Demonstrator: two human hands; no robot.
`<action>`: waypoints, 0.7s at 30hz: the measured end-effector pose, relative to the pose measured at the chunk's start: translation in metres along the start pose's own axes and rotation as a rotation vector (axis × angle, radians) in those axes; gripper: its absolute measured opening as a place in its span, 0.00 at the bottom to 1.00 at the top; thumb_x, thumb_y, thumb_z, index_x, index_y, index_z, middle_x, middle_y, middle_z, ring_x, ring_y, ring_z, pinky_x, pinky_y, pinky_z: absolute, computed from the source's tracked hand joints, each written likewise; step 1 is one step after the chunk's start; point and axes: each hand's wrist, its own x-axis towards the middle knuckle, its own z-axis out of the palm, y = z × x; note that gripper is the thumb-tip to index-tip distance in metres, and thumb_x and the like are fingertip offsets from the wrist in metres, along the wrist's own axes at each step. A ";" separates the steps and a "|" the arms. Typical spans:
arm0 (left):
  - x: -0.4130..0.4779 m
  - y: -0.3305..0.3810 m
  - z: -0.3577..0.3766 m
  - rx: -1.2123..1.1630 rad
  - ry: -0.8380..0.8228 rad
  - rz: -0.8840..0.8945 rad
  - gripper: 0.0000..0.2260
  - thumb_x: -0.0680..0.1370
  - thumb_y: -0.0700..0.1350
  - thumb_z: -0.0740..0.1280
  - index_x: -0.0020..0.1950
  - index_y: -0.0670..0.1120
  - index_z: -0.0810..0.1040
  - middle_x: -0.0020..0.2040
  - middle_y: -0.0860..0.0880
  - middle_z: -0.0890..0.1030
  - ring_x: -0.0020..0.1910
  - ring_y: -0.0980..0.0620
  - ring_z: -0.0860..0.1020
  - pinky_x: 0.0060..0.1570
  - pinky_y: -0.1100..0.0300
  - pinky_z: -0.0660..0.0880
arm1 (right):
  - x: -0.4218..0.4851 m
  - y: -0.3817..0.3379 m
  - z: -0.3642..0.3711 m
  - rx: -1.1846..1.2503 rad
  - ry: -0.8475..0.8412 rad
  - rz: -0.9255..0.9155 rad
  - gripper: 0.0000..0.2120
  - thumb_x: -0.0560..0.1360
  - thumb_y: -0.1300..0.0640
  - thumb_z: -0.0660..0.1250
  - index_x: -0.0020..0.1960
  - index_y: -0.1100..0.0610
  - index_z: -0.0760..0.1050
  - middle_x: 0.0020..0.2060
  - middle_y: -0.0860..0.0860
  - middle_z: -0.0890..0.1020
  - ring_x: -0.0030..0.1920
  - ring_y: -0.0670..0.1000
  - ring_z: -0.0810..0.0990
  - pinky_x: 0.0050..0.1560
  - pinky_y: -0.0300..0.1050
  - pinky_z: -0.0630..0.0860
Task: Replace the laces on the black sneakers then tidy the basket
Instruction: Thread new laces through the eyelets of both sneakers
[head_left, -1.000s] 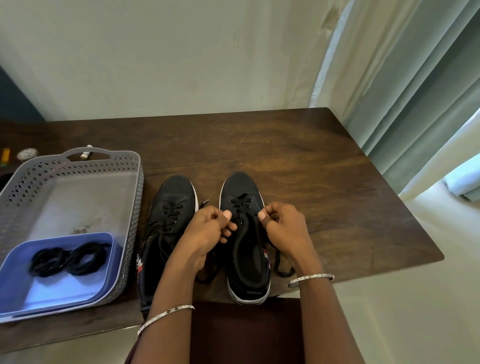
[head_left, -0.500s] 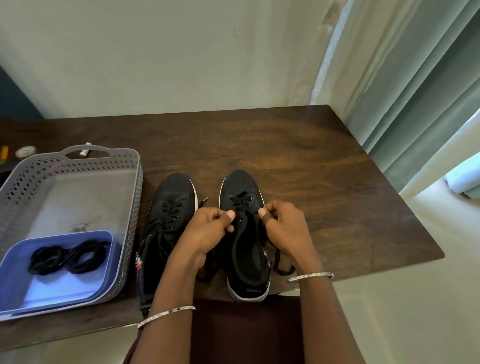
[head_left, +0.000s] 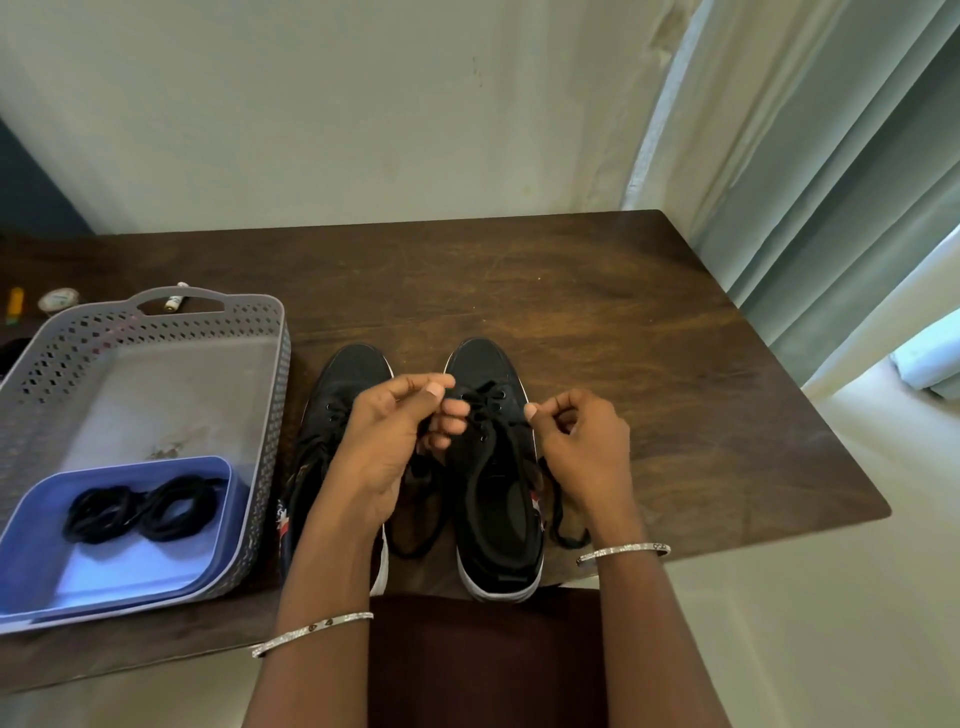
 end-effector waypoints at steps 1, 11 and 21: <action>-0.002 0.005 -0.001 -0.027 -0.036 0.033 0.09 0.82 0.40 0.62 0.57 0.39 0.80 0.46 0.42 0.86 0.43 0.50 0.84 0.42 0.63 0.80 | -0.001 -0.004 -0.002 0.011 0.079 -0.044 0.07 0.75 0.51 0.72 0.41 0.51 0.78 0.37 0.43 0.82 0.39 0.41 0.79 0.40 0.35 0.72; -0.018 0.024 0.009 0.168 -0.292 0.134 0.18 0.85 0.49 0.55 0.67 0.44 0.78 0.60 0.50 0.83 0.63 0.59 0.78 0.62 0.66 0.71 | -0.033 -0.035 0.012 0.285 -0.350 -0.378 0.12 0.79 0.50 0.69 0.44 0.58 0.80 0.35 0.58 0.79 0.34 0.52 0.74 0.36 0.52 0.72; 0.001 -0.001 0.005 0.451 0.156 0.326 0.05 0.78 0.46 0.71 0.51 0.48 0.85 0.41 0.54 0.86 0.38 0.56 0.85 0.35 0.67 0.79 | -0.014 -0.026 -0.026 0.951 -0.302 0.021 0.16 0.80 0.55 0.61 0.35 0.57 0.71 0.28 0.49 0.68 0.32 0.50 0.68 0.46 0.49 0.71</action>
